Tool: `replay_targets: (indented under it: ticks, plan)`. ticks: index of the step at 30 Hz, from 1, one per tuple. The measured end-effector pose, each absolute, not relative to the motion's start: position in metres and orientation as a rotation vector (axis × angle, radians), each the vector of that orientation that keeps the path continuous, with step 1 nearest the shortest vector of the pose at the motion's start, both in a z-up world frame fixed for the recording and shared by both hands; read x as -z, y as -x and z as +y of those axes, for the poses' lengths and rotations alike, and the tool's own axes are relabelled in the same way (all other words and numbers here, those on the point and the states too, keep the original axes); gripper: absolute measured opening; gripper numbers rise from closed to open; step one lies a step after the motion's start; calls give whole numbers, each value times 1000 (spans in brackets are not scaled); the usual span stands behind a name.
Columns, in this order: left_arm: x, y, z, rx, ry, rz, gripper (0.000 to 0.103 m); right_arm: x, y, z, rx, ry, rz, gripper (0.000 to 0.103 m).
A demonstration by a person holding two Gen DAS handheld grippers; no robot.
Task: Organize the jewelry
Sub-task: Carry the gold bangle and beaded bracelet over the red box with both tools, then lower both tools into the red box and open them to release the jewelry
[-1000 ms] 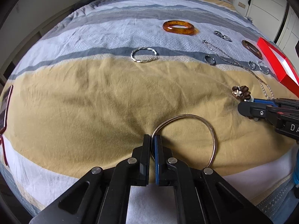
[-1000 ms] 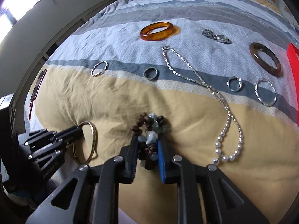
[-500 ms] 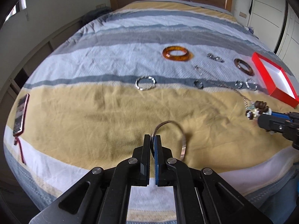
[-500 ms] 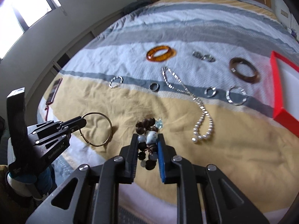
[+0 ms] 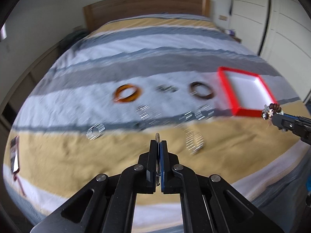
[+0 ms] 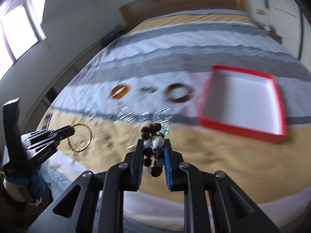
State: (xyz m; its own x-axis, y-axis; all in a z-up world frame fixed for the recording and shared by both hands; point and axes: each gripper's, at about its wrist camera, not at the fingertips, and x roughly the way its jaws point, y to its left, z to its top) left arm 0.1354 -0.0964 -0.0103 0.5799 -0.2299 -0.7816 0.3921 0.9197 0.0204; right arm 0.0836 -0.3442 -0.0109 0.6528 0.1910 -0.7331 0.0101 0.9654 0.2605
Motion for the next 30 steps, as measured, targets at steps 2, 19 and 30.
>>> replay_targets:
  ticks: [2, 19, 30]
  plan:
    - [5, -143, -124, 417, -188, 877, 3, 4, -87, -375, -47, -264, 839, 18]
    - [47, -223, -328, 743, -125, 947, 3, 64, -155, -504, 160, -302, 919, 18]
    - [99, -252, -354, 689, -189, 1031, 5, 117, -163, -517, 182, -292, 1013, 18]
